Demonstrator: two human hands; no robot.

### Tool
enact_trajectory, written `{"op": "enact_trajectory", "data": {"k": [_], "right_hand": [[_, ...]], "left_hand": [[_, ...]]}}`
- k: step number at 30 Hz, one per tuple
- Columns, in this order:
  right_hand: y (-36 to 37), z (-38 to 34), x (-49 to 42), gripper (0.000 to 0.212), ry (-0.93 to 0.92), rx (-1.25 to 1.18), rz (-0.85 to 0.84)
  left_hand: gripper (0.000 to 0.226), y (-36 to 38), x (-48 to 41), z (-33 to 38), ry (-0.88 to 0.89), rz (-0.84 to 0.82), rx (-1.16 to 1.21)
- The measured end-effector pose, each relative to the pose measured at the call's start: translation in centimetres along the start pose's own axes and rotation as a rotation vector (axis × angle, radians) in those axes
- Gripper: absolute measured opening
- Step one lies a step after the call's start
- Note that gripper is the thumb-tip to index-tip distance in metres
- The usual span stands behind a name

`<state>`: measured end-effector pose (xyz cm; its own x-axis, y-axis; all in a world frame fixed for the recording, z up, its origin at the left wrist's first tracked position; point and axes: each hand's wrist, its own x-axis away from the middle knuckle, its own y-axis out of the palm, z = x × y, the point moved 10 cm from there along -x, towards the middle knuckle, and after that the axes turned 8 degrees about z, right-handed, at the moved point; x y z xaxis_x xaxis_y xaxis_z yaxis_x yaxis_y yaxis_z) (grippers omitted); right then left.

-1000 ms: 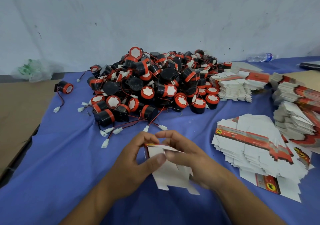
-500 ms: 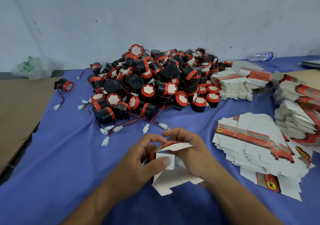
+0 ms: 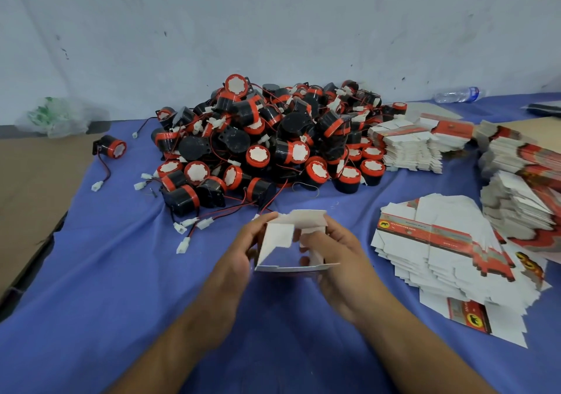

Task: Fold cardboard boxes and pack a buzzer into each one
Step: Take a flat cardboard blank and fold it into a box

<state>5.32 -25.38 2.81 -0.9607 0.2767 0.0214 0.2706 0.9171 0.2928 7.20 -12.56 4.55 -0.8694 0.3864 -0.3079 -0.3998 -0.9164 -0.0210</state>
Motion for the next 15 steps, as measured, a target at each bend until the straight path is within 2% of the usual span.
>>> {"op": "enact_trajectory", "data": {"k": [1,2,4,5,8,11,15], "right_hand": [[-0.2,0.1,0.0,0.021,0.008,-0.005,0.008],[-0.2,0.0,0.1,0.022,-0.002,0.018,0.011],[0.0,-0.3,0.5,0.015,-0.082,0.123,0.006],[0.5,-0.6,0.9,0.016,-0.14,0.185,-0.013],[2.2,-0.6,1.9,0.035,-0.224,0.256,-0.074],[2.8,0.5,2.4,0.054,-0.146,0.206,-0.148],[3.5,0.2,2.5,0.034,-0.173,0.233,-0.218]], "left_hand": [[0.075,0.3,-0.3,0.2,0.008,0.025,-0.103],[0.07,0.2,-0.5,0.0,-0.017,0.067,-0.154],[0.03,-1.0,-0.9,-0.3,-0.076,0.217,-0.12],[0.023,-1.6,-0.9,-0.3,-0.085,0.271,-0.112],[0.031,-1.6,0.4,1.2,0.062,0.173,-0.177],[0.024,-2.5,0.2,1.1,0.084,0.243,-0.159],[0.036,-3.8,-0.1,-0.2,-0.041,0.336,-0.069]]}}
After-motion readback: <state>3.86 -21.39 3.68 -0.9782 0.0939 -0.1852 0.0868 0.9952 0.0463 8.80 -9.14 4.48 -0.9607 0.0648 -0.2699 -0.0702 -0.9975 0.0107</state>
